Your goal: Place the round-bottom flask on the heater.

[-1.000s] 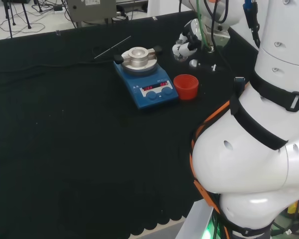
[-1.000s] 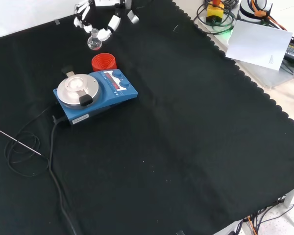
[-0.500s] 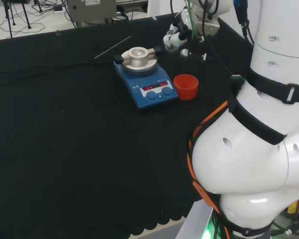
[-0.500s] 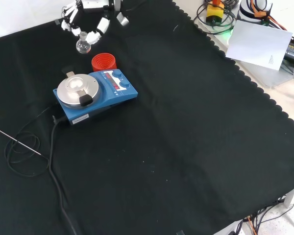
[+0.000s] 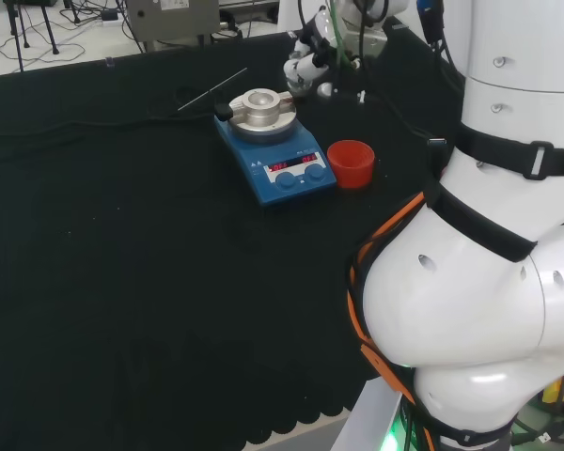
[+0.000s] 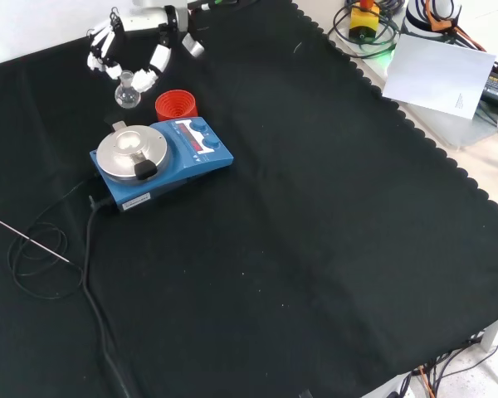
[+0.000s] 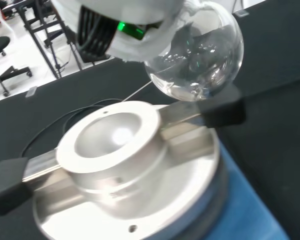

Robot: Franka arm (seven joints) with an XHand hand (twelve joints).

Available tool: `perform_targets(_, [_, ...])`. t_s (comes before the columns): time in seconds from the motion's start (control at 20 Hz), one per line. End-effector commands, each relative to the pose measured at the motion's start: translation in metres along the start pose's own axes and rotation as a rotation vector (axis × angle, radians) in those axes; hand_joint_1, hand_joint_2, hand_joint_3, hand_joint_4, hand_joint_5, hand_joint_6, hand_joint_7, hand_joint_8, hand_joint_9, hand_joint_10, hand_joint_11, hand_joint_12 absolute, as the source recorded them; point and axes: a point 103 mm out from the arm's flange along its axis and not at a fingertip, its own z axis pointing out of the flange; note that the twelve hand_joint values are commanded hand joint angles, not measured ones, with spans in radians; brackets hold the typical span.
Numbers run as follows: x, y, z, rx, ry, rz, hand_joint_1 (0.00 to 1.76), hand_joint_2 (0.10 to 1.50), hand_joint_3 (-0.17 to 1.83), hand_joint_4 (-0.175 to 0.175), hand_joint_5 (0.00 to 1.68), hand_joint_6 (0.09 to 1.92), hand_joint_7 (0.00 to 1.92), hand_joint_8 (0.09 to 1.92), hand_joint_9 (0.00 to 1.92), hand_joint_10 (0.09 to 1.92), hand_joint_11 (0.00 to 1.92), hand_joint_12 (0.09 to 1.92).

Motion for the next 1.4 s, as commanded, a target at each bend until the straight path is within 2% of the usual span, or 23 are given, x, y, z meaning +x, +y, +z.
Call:
perform_targets(0.05, [0.024, 0.007, 0.01, 0.028, 0.004, -0.037, 1.12, 0.67, 0.81, 0.028, 1.1, 1.04, 0.58, 0.61, 0.78, 0.56, 0.39, 1.3])
perform_targets(0.65, [0.044, 0.022, 0.02, 0.052, -0.002, -0.08, 1.12, 0.66, 0.82, 0.024, 1.1, 1.04, 0.58, 0.61, 0.78, 0.56, 0.39, 1.3])
perform_targets(1.4, [0.05, 0.028, 0.032, 0.079, -0.017, -0.089, 1.12, 0.66, 0.83, 0.021, 1.11, 1.05, 0.58, 0.61, 0.78, 0.56, 0.4, 1.3])
